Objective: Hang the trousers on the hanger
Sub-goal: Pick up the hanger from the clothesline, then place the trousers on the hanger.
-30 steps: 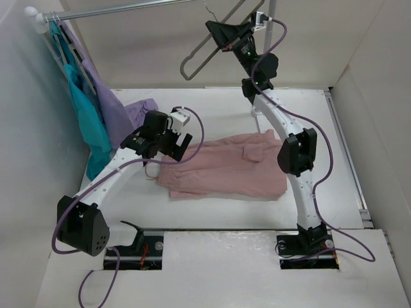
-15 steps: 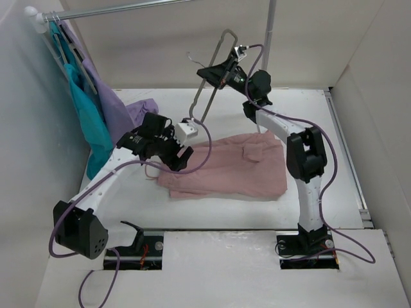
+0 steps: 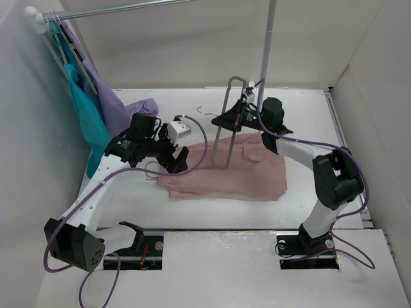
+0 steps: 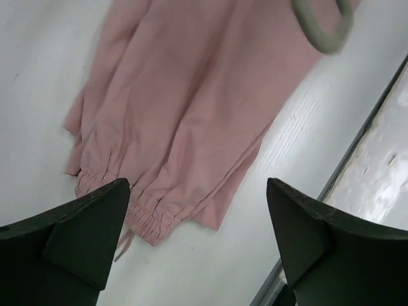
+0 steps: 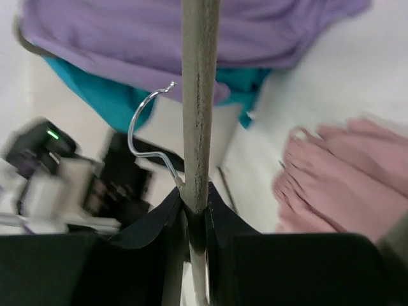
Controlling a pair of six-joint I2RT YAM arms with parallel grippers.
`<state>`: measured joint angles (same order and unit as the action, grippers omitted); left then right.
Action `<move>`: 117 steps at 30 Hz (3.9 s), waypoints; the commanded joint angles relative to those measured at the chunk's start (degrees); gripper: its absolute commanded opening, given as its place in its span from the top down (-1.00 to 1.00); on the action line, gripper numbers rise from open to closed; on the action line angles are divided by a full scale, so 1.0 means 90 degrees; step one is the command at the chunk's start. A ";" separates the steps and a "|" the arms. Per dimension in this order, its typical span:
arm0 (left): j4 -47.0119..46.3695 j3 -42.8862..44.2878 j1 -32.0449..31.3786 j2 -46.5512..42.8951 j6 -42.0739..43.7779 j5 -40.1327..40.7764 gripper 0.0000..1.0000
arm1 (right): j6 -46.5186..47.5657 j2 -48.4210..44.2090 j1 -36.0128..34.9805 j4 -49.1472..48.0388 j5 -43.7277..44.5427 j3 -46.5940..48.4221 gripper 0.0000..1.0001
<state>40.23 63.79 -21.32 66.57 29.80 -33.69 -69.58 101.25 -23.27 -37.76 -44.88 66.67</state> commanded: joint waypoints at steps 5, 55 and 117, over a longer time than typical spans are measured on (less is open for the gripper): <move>-0.0311 0.1414 0.0142 0.1097 -0.1943 -0.1137 -0.80 | 0.1998 -0.1288 -0.0100 0.1051 -0.0247 -0.1527 1.00; 0.0198 0.3235 -0.1205 0.4577 -0.2530 -0.1735 1.00 | 0.3424 -0.2917 0.0631 0.3646 -0.0414 -0.2800 -0.99; -0.3024 0.1839 -0.1440 0.4957 -0.5313 -0.0602 1.00 | 0.3718 -0.2101 -0.0189 0.5377 0.3229 -0.2231 1.00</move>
<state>13.50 81.30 -34.04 113.93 -18.92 -38.94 -34.54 80.03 -26.00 14.87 -14.48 48.82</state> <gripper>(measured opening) 0.010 0.035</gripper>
